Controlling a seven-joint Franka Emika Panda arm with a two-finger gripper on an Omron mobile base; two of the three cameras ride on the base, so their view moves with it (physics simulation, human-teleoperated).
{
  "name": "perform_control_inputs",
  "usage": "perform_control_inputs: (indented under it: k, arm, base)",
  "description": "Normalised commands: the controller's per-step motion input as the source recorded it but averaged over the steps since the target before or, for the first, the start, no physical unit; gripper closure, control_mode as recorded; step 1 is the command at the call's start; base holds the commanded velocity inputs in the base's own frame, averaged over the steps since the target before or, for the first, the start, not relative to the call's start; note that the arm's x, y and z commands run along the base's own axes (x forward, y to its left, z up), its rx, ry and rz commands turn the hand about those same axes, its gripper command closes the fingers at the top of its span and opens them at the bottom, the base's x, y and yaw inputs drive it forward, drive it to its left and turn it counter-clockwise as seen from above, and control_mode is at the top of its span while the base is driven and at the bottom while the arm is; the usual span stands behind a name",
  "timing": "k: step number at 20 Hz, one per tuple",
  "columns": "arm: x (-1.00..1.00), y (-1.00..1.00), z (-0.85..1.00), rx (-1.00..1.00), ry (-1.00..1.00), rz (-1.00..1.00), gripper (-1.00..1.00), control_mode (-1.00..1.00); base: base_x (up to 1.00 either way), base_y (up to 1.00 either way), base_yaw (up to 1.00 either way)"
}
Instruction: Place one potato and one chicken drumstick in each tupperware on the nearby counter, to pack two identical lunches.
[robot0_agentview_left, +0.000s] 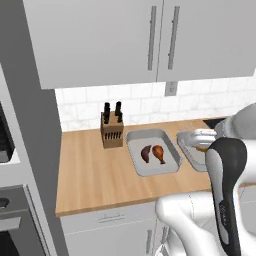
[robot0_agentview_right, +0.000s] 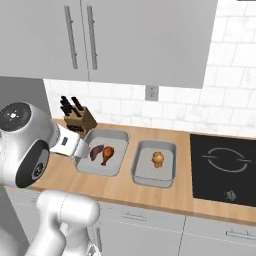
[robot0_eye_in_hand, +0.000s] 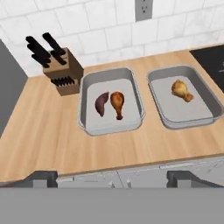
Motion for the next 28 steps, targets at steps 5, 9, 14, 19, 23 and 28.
perform_control_inputs:
  k: [5,9,14,19,23,28]
  arm:
    - [0.00,0.00,0.00,0.00,0.00,0.00,-1.00,1.00]
    - [0.00,0.00,0.00,0.00,0.00,0.00,-1.00,1.00]
    - [0.00,0.00,0.00,0.00,0.00,0.00,-1.00,1.00]
    - [0.00,0.00,0.00,0.00,0.00,0.00,-1.00,1.00]
    - [0.00,0.00,0.00,0.00,0.00,0.00,-1.00,1.00]
    - [0.00,0.00,0.00,0.00,0.00,0.00,-1.00,1.00]
  base:
    - [-1.00,0.02,0.00]
    - [-1.00,0.00,0.14]
    - [-1.00,0.03,0.26]
    - [-0.40,0.32,0.52]
    - [-0.06,0.42,0.72]
    - [0.00,0.46,0.83]
